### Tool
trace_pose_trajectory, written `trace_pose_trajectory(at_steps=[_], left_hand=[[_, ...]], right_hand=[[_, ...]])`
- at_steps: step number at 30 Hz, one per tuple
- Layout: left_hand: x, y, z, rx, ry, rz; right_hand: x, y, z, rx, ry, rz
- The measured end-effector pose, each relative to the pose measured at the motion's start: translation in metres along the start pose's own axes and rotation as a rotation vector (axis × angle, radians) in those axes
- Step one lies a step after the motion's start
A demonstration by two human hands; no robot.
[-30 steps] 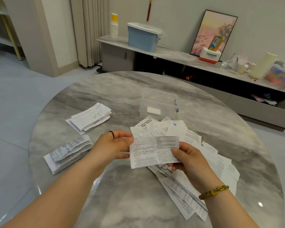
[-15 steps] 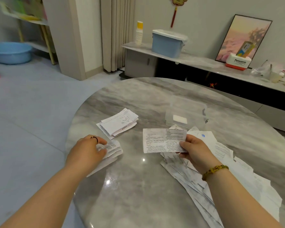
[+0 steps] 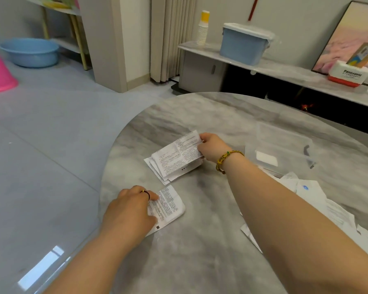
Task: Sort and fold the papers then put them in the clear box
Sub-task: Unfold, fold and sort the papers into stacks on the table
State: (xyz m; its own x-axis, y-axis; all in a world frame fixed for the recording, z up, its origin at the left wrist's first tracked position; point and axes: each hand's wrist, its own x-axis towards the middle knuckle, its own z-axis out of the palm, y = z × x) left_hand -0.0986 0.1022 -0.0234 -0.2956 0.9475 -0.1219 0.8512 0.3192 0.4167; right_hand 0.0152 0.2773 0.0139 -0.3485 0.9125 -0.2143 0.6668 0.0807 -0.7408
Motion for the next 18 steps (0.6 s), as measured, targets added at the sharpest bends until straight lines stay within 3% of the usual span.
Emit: trace_pose_trajectory(at_steps=[12,18], left_hand=[[0.005,0.002,0.001,0.02,0.002,0.016],[0.005,0.003,0.001,0.019,-0.006,0.013]], right_hand=[[0.013,0.015,0.025,-0.33,0.021,-0.016],[0.008,0.02,0.03,-0.464,0.127,-0.06]])
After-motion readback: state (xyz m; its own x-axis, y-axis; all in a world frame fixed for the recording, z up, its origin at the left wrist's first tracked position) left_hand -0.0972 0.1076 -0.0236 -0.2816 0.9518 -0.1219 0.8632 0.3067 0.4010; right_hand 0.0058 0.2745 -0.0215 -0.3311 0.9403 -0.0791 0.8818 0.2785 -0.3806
